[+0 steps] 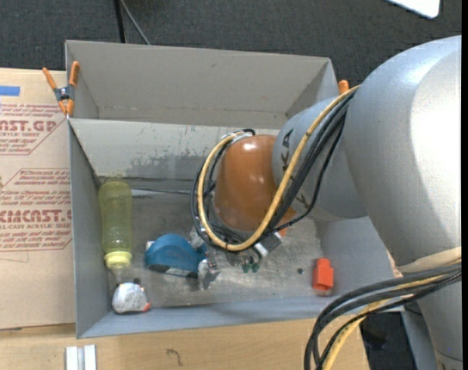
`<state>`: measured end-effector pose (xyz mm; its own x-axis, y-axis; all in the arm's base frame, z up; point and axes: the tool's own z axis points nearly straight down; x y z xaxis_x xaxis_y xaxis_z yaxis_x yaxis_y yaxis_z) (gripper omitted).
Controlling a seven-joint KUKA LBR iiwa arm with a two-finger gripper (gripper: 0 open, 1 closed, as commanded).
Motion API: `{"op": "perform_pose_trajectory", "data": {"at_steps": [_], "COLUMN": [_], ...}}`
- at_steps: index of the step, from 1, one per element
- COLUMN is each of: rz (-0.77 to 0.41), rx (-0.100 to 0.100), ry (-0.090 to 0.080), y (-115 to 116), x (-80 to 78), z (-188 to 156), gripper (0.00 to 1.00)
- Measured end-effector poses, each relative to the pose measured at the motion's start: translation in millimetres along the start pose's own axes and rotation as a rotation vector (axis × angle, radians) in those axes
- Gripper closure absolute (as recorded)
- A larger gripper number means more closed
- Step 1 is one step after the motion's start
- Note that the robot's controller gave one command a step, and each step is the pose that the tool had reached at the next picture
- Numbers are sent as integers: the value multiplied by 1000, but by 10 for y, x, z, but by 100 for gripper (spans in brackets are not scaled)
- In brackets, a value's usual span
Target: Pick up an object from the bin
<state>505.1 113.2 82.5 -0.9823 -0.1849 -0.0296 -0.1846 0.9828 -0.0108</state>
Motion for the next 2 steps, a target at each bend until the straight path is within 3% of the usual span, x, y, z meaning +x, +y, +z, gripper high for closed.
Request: {"op": "perform_pose_trajectory", "data": {"at_steps": [1,2], "rz": [0,-246], "rx": [0,-14], "ry": [0,24], "y": [1,-250], "x": [0,-325], "z": [0,-1168], "gripper": [100,100]}}
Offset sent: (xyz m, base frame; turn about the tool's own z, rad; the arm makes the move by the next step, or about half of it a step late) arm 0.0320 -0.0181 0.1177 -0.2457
